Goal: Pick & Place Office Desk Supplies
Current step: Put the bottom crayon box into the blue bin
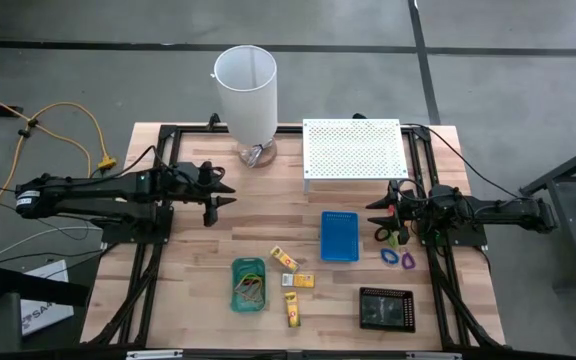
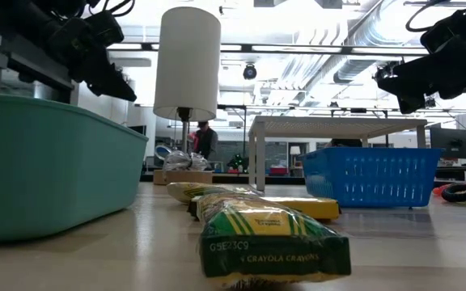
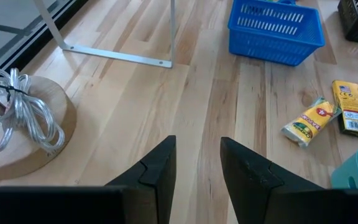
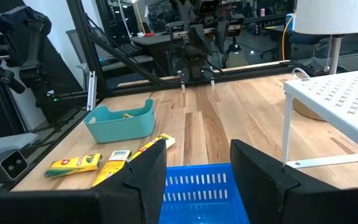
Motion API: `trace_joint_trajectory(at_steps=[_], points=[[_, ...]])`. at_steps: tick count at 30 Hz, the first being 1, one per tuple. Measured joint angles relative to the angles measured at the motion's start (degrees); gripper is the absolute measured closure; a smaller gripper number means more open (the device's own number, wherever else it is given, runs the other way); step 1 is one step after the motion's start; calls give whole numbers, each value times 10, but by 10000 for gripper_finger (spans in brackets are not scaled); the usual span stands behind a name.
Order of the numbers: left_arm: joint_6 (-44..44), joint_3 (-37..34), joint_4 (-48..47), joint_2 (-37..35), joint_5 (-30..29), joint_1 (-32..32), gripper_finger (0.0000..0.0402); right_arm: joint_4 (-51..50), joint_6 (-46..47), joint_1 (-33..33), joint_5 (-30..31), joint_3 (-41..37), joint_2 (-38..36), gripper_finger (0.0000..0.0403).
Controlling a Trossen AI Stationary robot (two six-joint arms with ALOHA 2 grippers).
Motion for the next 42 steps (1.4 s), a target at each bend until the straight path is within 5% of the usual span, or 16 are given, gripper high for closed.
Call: trace_joint_trajectory(at_steps=[19,30,42], points=[[0,0,0,0,-2,0,282,146,46,0,29,1,39,237],[0,0,0,0,-2,0,282,209,15,7,-12,87,217,237],[0,0,0,0,-1,0,282,228,-65,65,12,249,420,237]])
